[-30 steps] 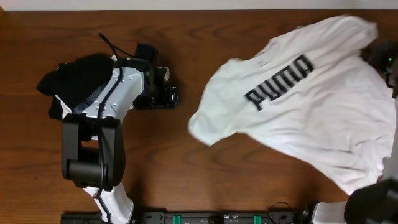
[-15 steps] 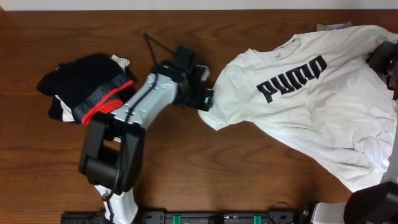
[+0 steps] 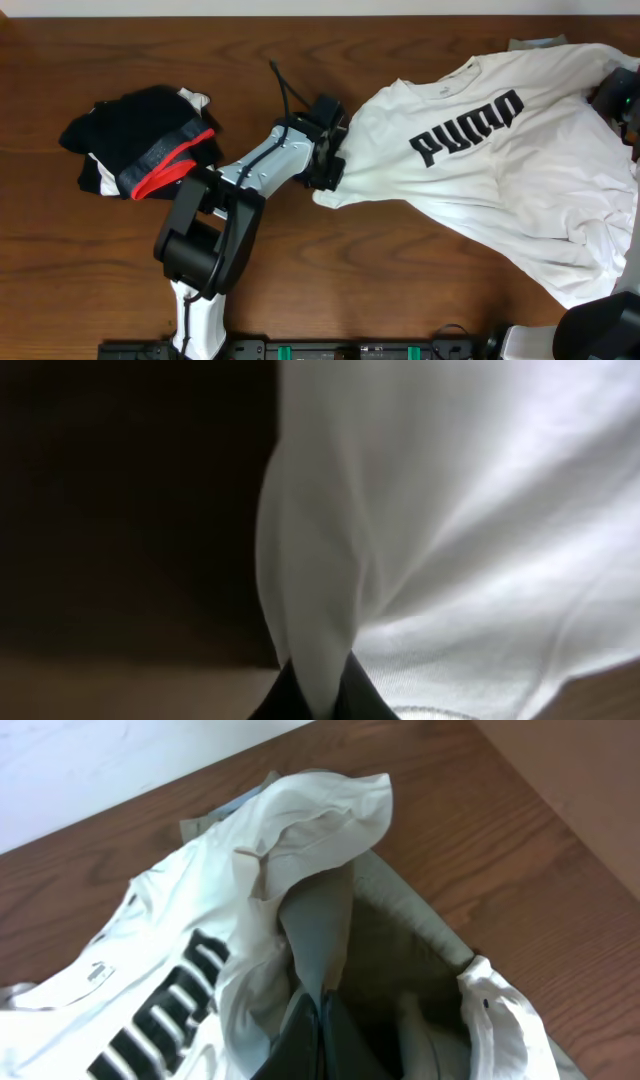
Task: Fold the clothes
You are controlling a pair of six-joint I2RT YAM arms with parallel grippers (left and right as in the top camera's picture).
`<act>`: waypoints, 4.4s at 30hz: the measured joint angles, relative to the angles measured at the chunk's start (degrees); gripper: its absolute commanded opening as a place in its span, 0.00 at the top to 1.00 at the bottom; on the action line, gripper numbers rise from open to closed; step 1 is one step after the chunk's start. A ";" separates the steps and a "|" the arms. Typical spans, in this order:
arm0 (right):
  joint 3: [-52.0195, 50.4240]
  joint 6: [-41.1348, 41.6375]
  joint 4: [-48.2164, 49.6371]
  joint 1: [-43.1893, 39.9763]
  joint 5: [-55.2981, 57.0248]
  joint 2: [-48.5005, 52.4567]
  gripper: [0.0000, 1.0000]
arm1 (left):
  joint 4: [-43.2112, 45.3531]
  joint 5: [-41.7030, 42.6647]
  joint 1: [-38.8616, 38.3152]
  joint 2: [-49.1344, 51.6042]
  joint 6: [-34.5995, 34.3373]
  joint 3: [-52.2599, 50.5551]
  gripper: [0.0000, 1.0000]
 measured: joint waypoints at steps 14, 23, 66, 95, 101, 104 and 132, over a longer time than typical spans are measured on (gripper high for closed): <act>-0.02 1.86 3.96 -9.05 11.65 0.37 0.98 | -13.46 -13.11 11.58 -0.39 -5.40 -0.28 0.94; -0.04 5.29 7.06 -23.32 10.12 0.76 0.98 | -15.12 -14.97 15.26 -0.39 -7.30 -0.33 0.94; -23.61 17.57 14.05 -9.81 -9.44 12.24 0.99 | -16.28 -16.76 19.10 -0.39 -10.58 -0.42 0.71; 3.17 12.79 -13.57 -22.32 -9.14 14.51 0.37 | -16.24 -15.21 19.10 -0.39 -10.95 -0.44 0.65; -6.80 12.70 -10.32 -14.19 -11.37 14.53 0.14 | -16.15 -15.21 19.10 -0.39 -10.95 -0.44 0.64; -13.38 14.45 -3.21 -11.21 -8.98 14.64 0.16 | -16.13 -15.21 19.10 -0.39 -10.97 -0.44 0.64; 8.33 14.88 -2.78 -25.59 10.80 14.93 0.99 | -15.98 -14.99 19.10 -0.39 -10.95 -0.44 0.64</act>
